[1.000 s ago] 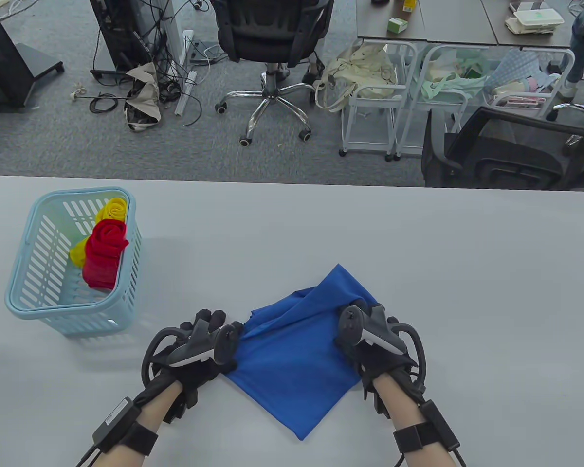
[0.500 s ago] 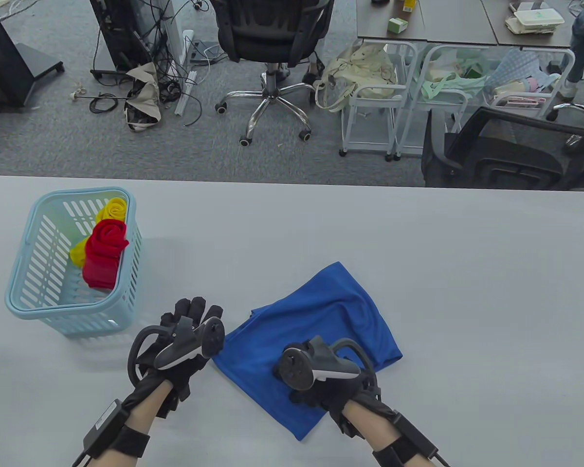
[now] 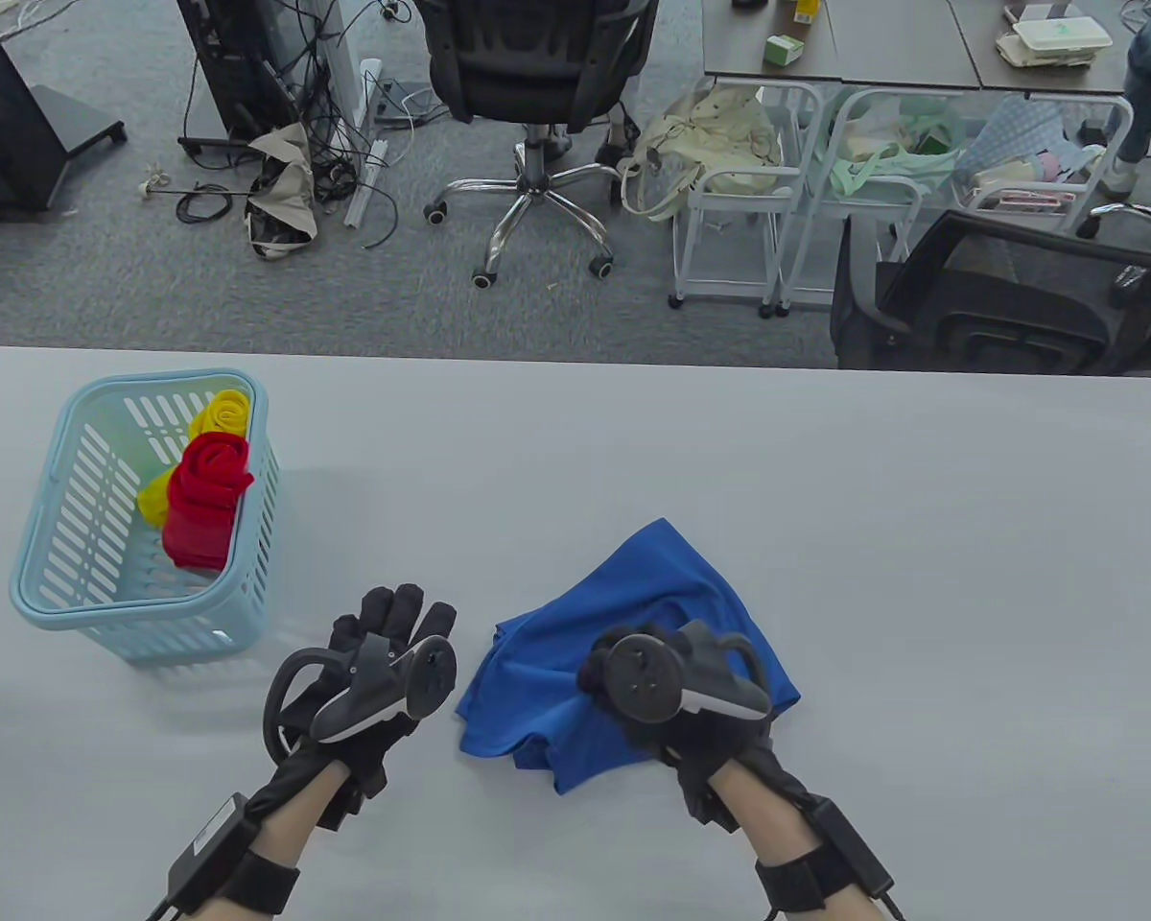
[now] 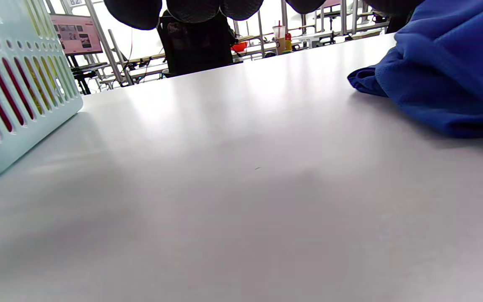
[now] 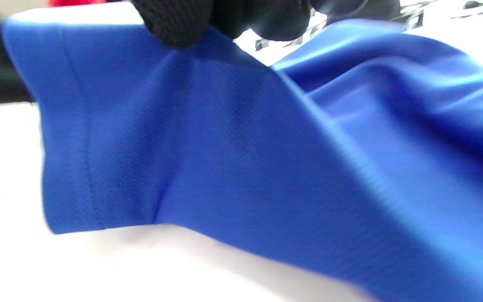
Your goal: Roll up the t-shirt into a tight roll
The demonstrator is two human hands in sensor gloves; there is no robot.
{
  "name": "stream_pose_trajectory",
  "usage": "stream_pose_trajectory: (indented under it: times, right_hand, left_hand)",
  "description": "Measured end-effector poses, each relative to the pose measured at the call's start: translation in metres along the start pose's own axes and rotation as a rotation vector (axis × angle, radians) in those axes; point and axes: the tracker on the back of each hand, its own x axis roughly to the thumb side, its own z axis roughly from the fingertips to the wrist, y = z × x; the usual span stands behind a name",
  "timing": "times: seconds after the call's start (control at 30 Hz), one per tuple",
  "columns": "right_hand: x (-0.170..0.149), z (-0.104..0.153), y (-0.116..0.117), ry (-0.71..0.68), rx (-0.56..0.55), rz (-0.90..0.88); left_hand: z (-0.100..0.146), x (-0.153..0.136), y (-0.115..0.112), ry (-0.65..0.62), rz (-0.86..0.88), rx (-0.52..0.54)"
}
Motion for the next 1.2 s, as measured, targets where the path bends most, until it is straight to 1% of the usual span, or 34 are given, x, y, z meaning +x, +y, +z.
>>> stream_pose_trajectory:
  times: [0.1, 0.2, 0.27, 0.3, 0.33, 0.37, 0.4, 0.43, 0.47, 0.5, 0.53, 0.6, 0.63, 0.7, 0.77, 0.83, 0.87, 0.93, 0.97, 1.0, 1.03, 1.07, 1.1, 1.13, 1.17, 1.2]
  right_hand:
    - [-0.035, 0.008, -0.016, 0.088, -0.054, -0.077]
    - [-0.067, 0.014, -0.021, 0.185, -0.093, -0.153]
    - [-0.087, 0.019, -0.022, 0.272, -0.114, -0.180]
    - [-0.093, 0.021, -0.022, 0.300, -0.117, -0.172]
    - [-0.101, 0.024, -0.023, 0.349, -0.127, -0.151]
    - [-0.106, 0.027, -0.024, 0.393, -0.137, -0.122]
    - [-0.113, 0.030, -0.025, 0.446, -0.148, -0.080]
    - [-0.120, 0.035, -0.028, 0.506, -0.158, -0.031]
    - [-0.127, 0.039, -0.029, 0.567, -0.169, 0.020]
    - [-0.132, 0.042, -0.031, 0.607, -0.175, 0.045]
    - [-0.139, 0.047, -0.032, 0.669, -0.182, 0.069]
    - [-0.152, 0.056, -0.032, 0.794, -0.202, 0.081]
    - [-0.158, 0.061, -0.032, 0.851, -0.205, 0.085]
    - [-0.164, 0.065, -0.029, 0.936, -0.199, 0.090]
    - [-0.159, 0.065, -0.028, 0.925, -0.207, 0.107]
    - [-0.145, 0.058, -0.027, 0.842, -0.202, 0.102]
    - [-0.133, 0.051, -0.024, 0.758, -0.190, 0.077]
    - [-0.111, 0.033, -0.010, 0.517, -0.099, -0.021]
    - [-0.101, 0.024, 0.001, 0.390, -0.032, -0.078]
    - [-0.092, 0.013, 0.015, 0.270, 0.067, -0.133]
    - [-0.085, 0.006, 0.028, 0.225, 0.143, -0.156]
    - [-0.084, 0.001, 0.036, 0.228, 0.175, -0.152]
    - [-0.086, -0.003, 0.044, 0.267, 0.212, -0.107]
    - [-0.093, -0.005, 0.048, 0.319, 0.248, -0.042]
    - [-0.105, -0.004, 0.047, 0.392, 0.275, 0.035]
    - [-0.118, 0.000, 0.044, 0.479, 0.238, 0.071]
  left_hand:
    - [0.004, 0.026, -0.004, -0.107, -0.016, -0.018]
    - [0.008, 0.057, -0.009, -0.279, -0.017, -0.053]
    - [0.006, 0.077, -0.017, -0.362, -0.002, -0.130]
    - [0.005, 0.081, -0.021, -0.370, -0.014, -0.159]
    - [0.001, 0.084, -0.026, -0.356, -0.059, -0.191]
    - [0.000, 0.082, -0.025, -0.339, -0.100, -0.201]
    - [-0.001, 0.077, -0.020, -0.325, -0.125, -0.171]
    - [-0.002, 0.069, -0.015, -0.274, -0.118, -0.134]
    - [-0.004, 0.057, -0.011, -0.219, -0.112, -0.123]
    - [-0.006, 0.050, -0.011, -0.192, -0.113, -0.123]
    - [-0.009, 0.035, -0.011, -0.141, -0.110, -0.128]
    - [-0.015, 0.007, -0.013, -0.024, -0.089, -0.133]
    - [-0.018, -0.007, -0.014, 0.055, -0.089, -0.140]
    - [-0.018, -0.024, -0.013, 0.148, -0.099, -0.125]
    - [-0.015, -0.027, -0.011, 0.160, -0.075, -0.099]
    - [-0.012, -0.017, -0.008, 0.122, -0.058, -0.067]
    - [-0.012, -0.007, -0.008, 0.074, -0.060, -0.067]
    - [-0.013, 0.010, -0.015, 0.006, -0.046, -0.115]
    - [-0.015, 0.017, -0.020, -0.016, -0.048, -0.148]
    - [-0.017, 0.021, -0.027, -0.025, -0.063, -0.190]
    - [-0.020, 0.022, -0.035, -0.011, -0.080, -0.239]
    - [-0.022, 0.020, -0.038, -0.005, -0.090, -0.260]
    - [-0.023, 0.016, -0.040, 0.005, -0.097, -0.250]
    - [-0.024, 0.011, -0.040, 0.012, -0.086, -0.246]
    - [-0.026, 0.003, -0.041, 0.030, -0.054, -0.263]
    - [-0.027, -0.004, -0.043, 0.040, -0.014, -0.281]
